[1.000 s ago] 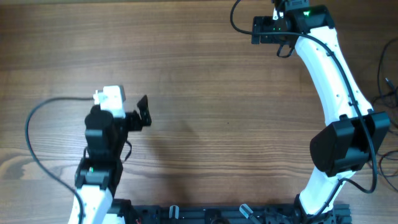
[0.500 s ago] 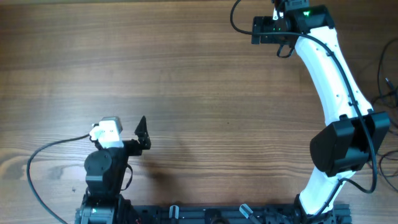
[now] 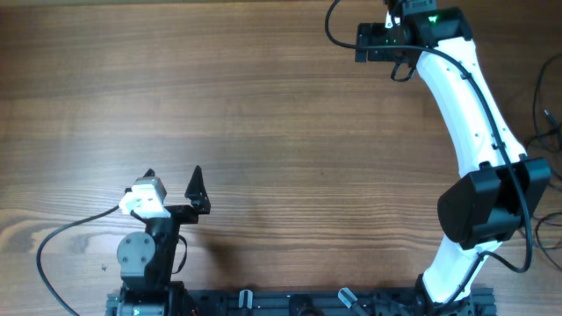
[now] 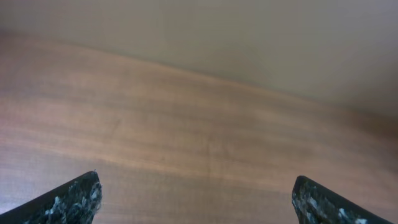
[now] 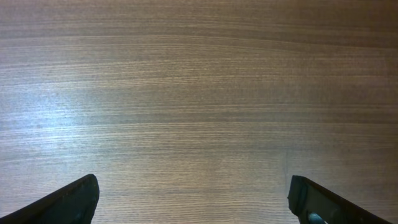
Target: Untangle cables
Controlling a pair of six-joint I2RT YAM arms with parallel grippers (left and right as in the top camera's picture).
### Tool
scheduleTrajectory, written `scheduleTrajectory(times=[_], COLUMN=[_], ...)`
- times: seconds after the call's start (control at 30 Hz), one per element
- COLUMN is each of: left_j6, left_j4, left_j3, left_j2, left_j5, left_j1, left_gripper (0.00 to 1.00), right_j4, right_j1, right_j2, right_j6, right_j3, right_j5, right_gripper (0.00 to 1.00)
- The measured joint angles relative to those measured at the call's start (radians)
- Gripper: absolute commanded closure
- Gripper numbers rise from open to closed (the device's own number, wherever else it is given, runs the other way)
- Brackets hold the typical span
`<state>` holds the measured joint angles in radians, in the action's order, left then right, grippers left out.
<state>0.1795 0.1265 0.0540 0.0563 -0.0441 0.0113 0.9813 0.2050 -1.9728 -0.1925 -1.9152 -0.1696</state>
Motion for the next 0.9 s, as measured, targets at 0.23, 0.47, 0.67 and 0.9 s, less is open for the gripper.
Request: scheduleTrajectory(times=[0.23, 0.47, 0.67, 0.9], left_j6=[0.003, 0.003, 0.003, -0.008], left_j4=[-0.094, -0.06, -0.056, -0.055], left_j3=[-0.038, -0.04, -0.04, -0.04], left_j2=[-0.042, -0.042, -0.042, -0.042], left_j5=[-0.019, -0.026, -0.029, -0.022], left_j1=[-0.005, -0.005, -0.005, -0.005], left_gripper=[0.0, 0.0, 0.0, 0.0], right_j4=[0.0, 0.0, 0.0, 0.0], right_j1=[0.0, 0.0, 0.0, 0.0], right_j2=[0.0, 0.0, 0.0, 0.0], right_j6=[0.0, 0.0, 0.0, 0.0], right_j3=[0.0, 0.0, 0.0, 0.0], right_j5=[0.0, 0.0, 0.0, 0.0], right_gripper=[0.0, 0.0, 0.0, 0.0])
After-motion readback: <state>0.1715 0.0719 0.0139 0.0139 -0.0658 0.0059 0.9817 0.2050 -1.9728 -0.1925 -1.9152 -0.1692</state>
